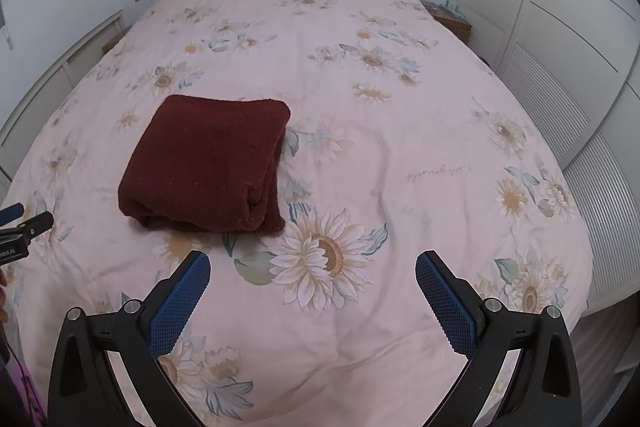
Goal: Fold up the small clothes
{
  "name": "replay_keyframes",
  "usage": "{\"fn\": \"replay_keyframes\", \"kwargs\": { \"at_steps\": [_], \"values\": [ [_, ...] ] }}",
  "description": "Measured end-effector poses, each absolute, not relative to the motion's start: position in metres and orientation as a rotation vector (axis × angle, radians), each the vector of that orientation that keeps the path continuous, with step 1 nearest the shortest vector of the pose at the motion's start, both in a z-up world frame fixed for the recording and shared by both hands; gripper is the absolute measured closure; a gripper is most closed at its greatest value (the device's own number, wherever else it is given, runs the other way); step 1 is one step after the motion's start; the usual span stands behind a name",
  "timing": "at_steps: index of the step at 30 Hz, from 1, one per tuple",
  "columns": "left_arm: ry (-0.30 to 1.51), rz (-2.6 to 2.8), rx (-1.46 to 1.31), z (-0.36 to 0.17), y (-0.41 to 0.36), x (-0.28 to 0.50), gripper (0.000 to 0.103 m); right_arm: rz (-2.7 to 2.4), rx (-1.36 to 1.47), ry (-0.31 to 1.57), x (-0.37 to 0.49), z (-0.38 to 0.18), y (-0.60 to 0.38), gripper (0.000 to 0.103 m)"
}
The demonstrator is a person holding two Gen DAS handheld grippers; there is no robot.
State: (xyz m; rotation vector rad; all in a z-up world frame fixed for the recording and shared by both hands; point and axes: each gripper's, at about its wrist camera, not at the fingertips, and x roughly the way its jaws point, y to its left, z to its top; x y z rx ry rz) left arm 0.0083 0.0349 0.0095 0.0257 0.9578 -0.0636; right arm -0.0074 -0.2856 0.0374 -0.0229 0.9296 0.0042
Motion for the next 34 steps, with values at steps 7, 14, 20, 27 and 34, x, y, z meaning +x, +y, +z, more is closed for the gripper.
{"fn": "replay_keyframes", "kwargs": {
  "at_steps": [7, 14, 20, 27, 34],
  "values": [
    [0.967, -0.068, 0.035, 0.0071, 0.0319, 0.0065, 0.001, 0.003, -0.022, 0.928, -0.0078, 0.0377, -0.2864, 0.001],
    [0.965, -0.055, 0.034, 0.006, 0.0296, 0.0052, 0.001, -0.003, -0.017, 0.923, -0.0093, 0.0362, -0.2881, 0.001],
    [0.964, -0.056, 0.035, 0.0063, 0.0283, 0.0046, 0.001, -0.003, -0.019, 0.927, -0.0097, 0.0354, -0.2892, 0.001],
    [0.968, -0.07, 0.041, 0.0065, 0.0282, 0.0054, 0.001, -0.005, -0.019, 0.932, -0.0091, 0.035, -0.2908, 0.001],
    [0.964, -0.079, 0.045, 0.0086, 0.0285, 0.0064, 0.001, -0.007, -0.019, 0.935, -0.0095, 0.0341, -0.2902, 0.001]
  ]
}}
